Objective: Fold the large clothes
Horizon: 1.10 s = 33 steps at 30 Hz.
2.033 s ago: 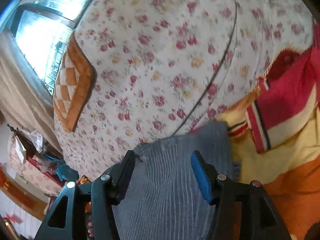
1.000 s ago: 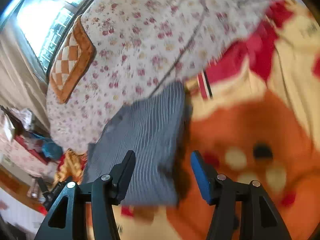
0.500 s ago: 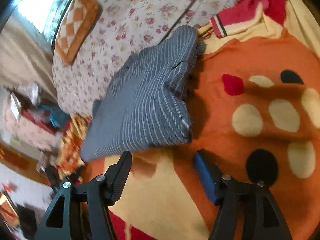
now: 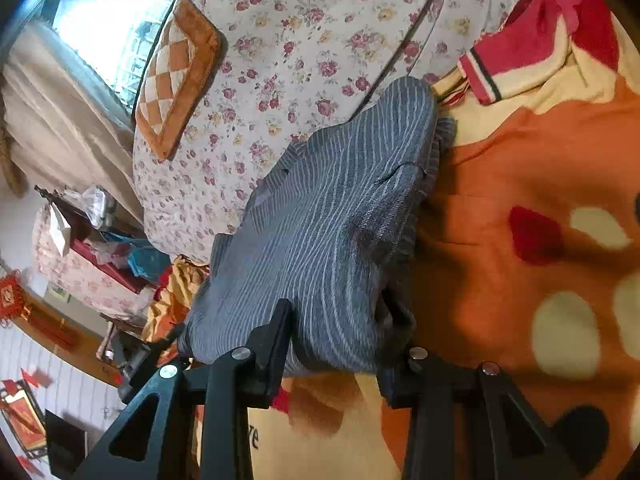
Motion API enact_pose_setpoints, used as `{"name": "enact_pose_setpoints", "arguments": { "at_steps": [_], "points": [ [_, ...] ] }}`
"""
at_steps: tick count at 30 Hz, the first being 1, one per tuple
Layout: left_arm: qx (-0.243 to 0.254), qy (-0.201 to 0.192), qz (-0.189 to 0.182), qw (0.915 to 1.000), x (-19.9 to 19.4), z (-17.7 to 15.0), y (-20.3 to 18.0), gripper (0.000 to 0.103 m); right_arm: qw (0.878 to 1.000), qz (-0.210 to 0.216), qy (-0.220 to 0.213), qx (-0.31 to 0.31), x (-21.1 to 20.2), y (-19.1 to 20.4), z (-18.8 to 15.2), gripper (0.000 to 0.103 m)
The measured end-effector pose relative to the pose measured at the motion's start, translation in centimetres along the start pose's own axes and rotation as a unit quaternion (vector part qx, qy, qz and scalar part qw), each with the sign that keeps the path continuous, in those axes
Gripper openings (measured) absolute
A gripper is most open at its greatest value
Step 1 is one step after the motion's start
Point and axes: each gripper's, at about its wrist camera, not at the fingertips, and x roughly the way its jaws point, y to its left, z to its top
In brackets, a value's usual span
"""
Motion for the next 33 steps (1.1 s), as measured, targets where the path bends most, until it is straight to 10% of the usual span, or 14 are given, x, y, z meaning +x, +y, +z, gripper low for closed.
{"name": "enact_pose_setpoints", "arguments": {
  "at_steps": [7,8,11,21,28,33],
  "points": [
    [0.000,-0.002,0.019,0.9998,0.8,-0.3,0.2,0.057,1.000,-0.005,-0.020,0.012,0.2,-0.4,0.6,0.028],
    [0.009,0.002,0.019,0.9998,0.7,-0.4,-0.1,0.034,1.000,-0.007,-0.022,-0.003,0.0,0.0,0.7,0.013],
    [0.015,0.010,0.014,0.9997,-0.2,-0.8,-0.4,0.018,0.999,-0.002,-0.031,-0.038,-1.3,1.9,0.7,0.009],
    [0.028,0.044,-0.014,0.9985,-8.3,-5.3,-2.8,0.018,0.999,0.050,0.020,0.001,-7.8,2.0,-4.4,0.009],
    [0.001,0.066,0.035,0.9972,-7.3,-7.1,-1.3,0.045,0.991,0.015,-0.004,0.132,-10.5,-2.6,-5.2,0.020],
    [-0.046,0.053,0.036,0.9969,-7.9,-6.6,0.2,0.064,0.989,-0.080,-0.122,-0.028,-14.6,3.1,-3.0,0.020]
  ]
}}
